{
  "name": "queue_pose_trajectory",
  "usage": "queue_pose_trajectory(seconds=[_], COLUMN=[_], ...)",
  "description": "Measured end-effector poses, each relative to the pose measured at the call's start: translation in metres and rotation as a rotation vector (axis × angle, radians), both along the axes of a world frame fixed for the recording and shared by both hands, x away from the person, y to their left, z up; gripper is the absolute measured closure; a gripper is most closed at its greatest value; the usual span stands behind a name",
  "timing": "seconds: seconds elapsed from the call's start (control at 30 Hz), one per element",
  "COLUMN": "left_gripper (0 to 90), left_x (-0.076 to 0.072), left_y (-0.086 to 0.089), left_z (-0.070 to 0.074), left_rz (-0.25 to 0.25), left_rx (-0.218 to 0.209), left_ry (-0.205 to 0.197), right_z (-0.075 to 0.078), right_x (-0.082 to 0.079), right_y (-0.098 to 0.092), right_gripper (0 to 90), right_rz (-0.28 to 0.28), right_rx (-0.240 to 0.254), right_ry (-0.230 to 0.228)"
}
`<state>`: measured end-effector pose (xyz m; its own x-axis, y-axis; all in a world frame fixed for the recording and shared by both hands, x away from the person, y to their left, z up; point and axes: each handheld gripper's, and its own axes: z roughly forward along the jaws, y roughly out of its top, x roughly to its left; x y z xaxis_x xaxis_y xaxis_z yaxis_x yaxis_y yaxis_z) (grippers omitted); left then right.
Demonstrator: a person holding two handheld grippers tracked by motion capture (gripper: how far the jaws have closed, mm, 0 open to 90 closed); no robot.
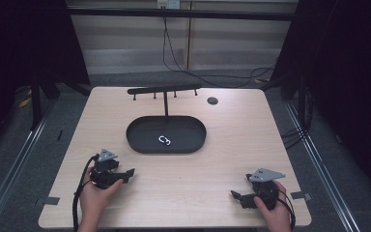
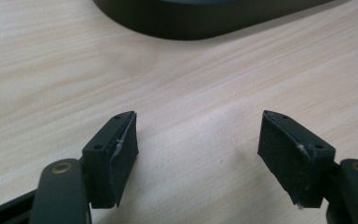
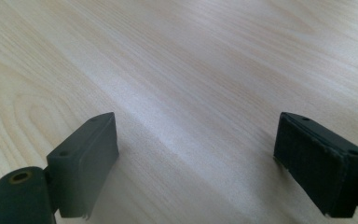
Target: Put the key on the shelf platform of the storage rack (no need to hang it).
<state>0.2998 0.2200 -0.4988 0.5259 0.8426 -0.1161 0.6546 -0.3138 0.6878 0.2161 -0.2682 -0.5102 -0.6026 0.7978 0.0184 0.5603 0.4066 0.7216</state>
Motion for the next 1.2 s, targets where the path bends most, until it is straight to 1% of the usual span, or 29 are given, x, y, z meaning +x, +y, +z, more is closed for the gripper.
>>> queue_pose_trajectory(seconds=[0.03,0.1,0.17,0.23,0.27,0.33,0.43,0.53,0.6,0.8,0.9,0.97,1.03,1.2], left_gripper=[28.2,27.9,27.5,27.2,27.1,27.0,26.9,26.4,26.0,25.5,24.8,22.3,20.3,20.1], left_x=[-0.001,-0.002,-0.002,-0.003,-0.004,-0.005,-0.007,-0.009,-0.01,-0.012,-0.012,-0.012,-0.012,-0.011], left_y=[0.001,0.001,0.001,0.001,0.001,0.001,0.001,0.001,0.001,0.002,0.002,0.002,0.001,0.001], left_z=[0.0,0.0,0.0,0.0,0.0,-0.001,-0.003,-0.004,-0.005,-0.007,-0.007,-0.009,-0.01,-0.01], left_rz=[-0.008,-0.017,-0.019,-0.02,-0.024,-0.017,-0.022,-0.037,-0.036,-0.036,-0.041,-0.041,-0.041,-0.041], left_rx=[0.019,0.019,0.037,0.04,0.045,0.039,0.046,0.062,0.069,0.063,0.066,0.05,0.047,0.046], left_ry=[-0.001,0.002,-0.004,-0.002,-0.006,-0.021,-0.041,-0.053,-0.067,-0.087,-0.091,-0.101,-0.101,-0.1], right_z=[0.0,0.0,0.0,0.0,0.0,0.0,0.0,0.0,0.0,0.0,0.0,0.0,0.0,0.0], right_x=[0.0,0.0,0.0,0.0,0.0,0.0,0.0,0.0,0.0,0.0,0.0,0.0,0.0,0.0], right_y=[0.0,0.0,0.0,0.0,0.0,0.0,0.0,0.0,0.0,0.0,0.0,0.0,0.0,0.0], right_gripper=[13.0,12.9,12.9,13.0,13.0,12.9,13.0,12.9,12.9,12.9,12.9,12.9,12.9,12.9], right_rz=[0.0,0.0,0.0,0.0,0.0,0.0,0.0,0.0,0.0,0.0,0.0,0.0,0.0,0.0], right_rx=[0.0,0.0,0.0,0.0,0.0,0.0,0.0,0.0,0.0,0.0,0.0,0.0,0.0,0.0], right_ry=[0.0,0.0,0.0,0.0,0.0,0.0,0.0,0.0,0.0,0.0,0.0,0.0,0.0,0.0])
